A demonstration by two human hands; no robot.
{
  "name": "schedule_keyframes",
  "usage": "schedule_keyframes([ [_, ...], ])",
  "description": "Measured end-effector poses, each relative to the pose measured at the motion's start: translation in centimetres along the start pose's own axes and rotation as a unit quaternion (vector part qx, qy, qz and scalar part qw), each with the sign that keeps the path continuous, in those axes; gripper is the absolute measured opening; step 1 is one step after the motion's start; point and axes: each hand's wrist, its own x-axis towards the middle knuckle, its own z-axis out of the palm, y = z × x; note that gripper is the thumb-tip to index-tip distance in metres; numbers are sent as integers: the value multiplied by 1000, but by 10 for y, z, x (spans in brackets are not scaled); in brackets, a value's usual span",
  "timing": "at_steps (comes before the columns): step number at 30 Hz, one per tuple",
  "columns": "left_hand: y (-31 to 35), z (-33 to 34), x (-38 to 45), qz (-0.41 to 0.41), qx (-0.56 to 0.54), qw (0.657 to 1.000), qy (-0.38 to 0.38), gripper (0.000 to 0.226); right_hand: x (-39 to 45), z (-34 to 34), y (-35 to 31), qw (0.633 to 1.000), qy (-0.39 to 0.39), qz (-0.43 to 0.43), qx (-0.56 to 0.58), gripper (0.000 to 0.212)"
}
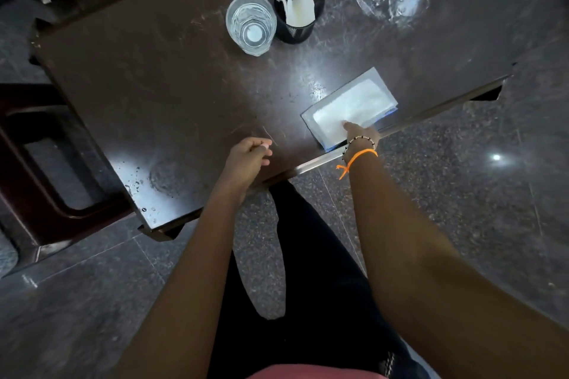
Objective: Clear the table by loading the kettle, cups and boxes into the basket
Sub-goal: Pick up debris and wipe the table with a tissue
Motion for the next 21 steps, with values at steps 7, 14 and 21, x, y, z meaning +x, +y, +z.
schedule_keyframes([
  [7,5,-22,4,19,-16,1000,16,35,-42,17,10,960,-235,-147,-27,18],
  [14,-13,-74,-16,30,-297,954,-28,36,-116,56,6,868,-411,-218,-177,34],
  [21,-37,-135,-43,70,-570,815,76,33,-188,110,15,892,-382,-189,-149,48],
])
